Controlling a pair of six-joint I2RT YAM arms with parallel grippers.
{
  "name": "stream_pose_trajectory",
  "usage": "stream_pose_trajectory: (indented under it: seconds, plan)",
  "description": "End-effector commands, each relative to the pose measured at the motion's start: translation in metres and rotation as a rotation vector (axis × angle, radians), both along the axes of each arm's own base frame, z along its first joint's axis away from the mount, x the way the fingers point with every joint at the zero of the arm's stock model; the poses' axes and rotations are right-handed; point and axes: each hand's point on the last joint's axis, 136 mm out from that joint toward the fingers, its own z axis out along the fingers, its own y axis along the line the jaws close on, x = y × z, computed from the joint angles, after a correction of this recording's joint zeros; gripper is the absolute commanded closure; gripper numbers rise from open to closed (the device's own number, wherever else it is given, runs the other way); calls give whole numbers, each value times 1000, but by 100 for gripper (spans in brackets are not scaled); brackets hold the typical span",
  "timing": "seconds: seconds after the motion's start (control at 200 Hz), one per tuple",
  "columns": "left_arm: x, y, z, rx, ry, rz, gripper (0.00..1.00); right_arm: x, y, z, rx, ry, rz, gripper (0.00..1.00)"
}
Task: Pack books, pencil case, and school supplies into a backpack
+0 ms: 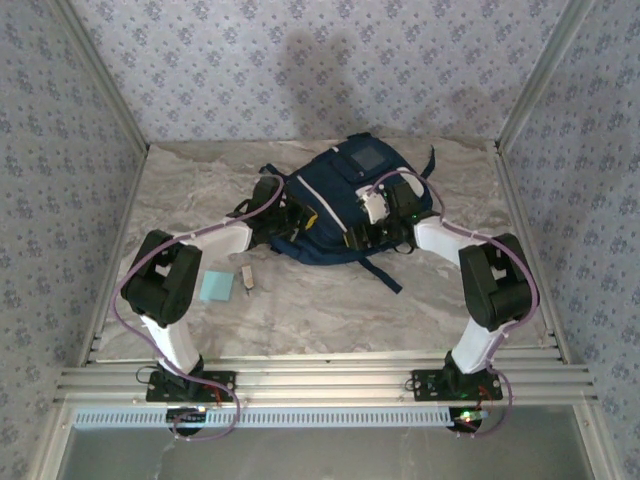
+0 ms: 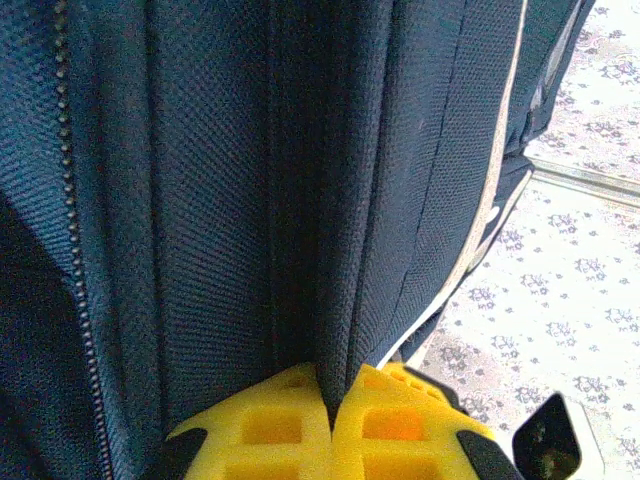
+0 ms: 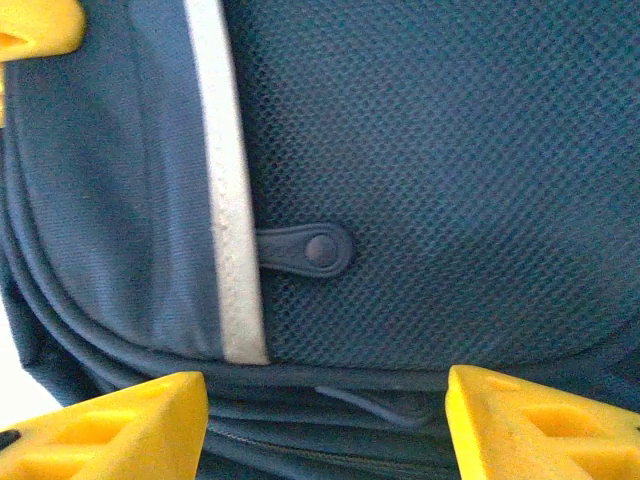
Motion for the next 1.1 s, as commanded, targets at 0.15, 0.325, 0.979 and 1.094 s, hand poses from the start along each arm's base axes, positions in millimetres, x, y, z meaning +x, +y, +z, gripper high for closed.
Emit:
stream_pose_trajectory:
  seconds: [0.15, 0.325, 0.979, 1.094]
  plan:
    - [0, -27, 46, -128, -89, -49, 100, -42, 38, -1, 103, 115, 67, 36]
    - [-1, -30, 46, -134, -91, -48, 100, -45, 50, 4, 197, 152, 77, 38]
    - [-4, -50, 81, -282, -105, -55, 100, 14, -12, 21, 442, 138, -716, 35]
    - [-10, -57, 83, -313, -86, -65, 100, 24, -28, 27, 528, 100, -842, 33]
